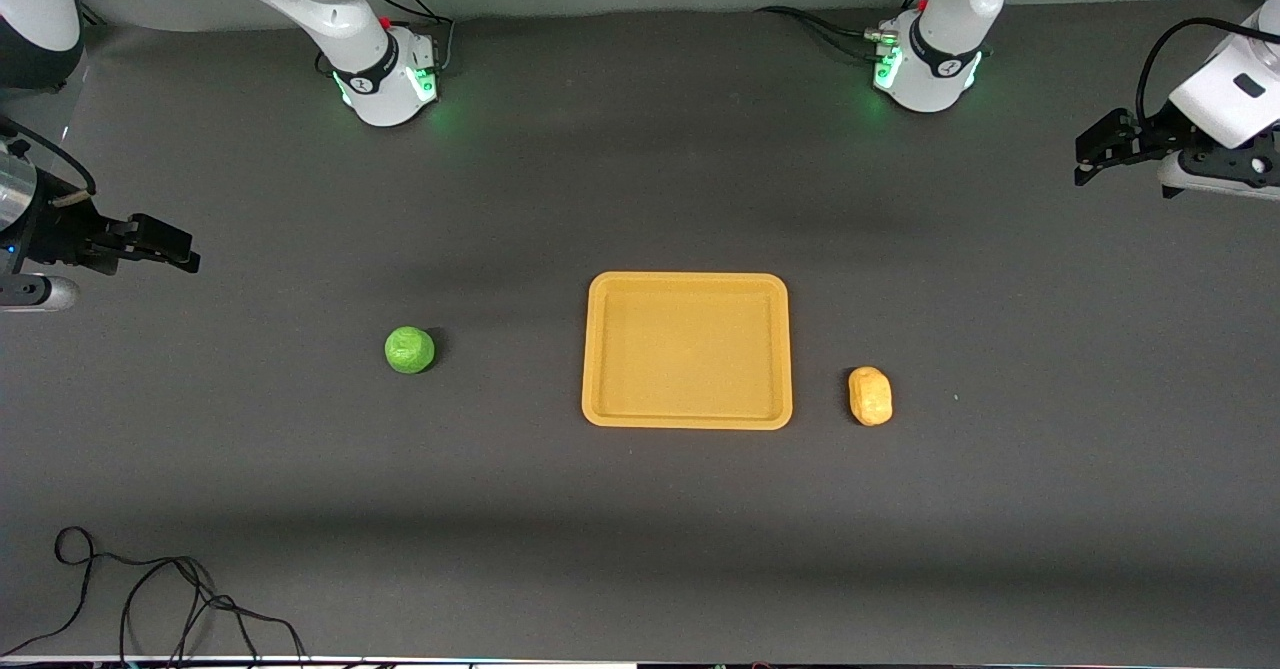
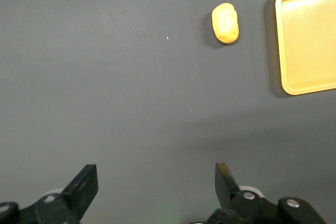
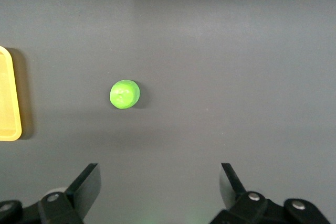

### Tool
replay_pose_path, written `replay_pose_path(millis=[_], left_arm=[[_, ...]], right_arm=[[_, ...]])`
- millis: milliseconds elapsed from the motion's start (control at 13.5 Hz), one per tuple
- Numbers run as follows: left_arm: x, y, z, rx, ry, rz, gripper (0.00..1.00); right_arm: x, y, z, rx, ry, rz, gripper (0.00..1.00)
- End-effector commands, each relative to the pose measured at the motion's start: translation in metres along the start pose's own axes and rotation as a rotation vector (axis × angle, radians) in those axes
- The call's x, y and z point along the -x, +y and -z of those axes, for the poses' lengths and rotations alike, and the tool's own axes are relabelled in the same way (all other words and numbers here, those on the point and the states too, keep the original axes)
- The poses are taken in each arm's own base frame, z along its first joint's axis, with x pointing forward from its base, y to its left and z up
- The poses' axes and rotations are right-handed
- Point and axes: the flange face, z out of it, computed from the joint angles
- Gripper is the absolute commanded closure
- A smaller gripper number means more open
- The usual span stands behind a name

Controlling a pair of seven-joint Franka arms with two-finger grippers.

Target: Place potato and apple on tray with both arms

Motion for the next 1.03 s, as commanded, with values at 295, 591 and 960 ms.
replay_pose_path(millis=[295, 591, 960], left_arm=[[0.0085, -0.0133, -0.0020, -0.005, -0.012, 0.011, 0.01], [0.0077, -0.0135, 0.0000, -0.007, -0.003, 0.011, 0.01], [0.0065, -0.0068, -0.0013, -0.008, -0.011, 0.010, 0.01]], right_arm=[[-0.0006, -0.0011, 0.0071, -0.013, 0.005, 0.010, 0.00], [-0.0011, -0.0011, 0.0063, -0.013, 0.003, 0.005, 0.00], [-0.0020, -0.0012, 0.0046, -0.013, 0.000, 0.004, 0.00]])
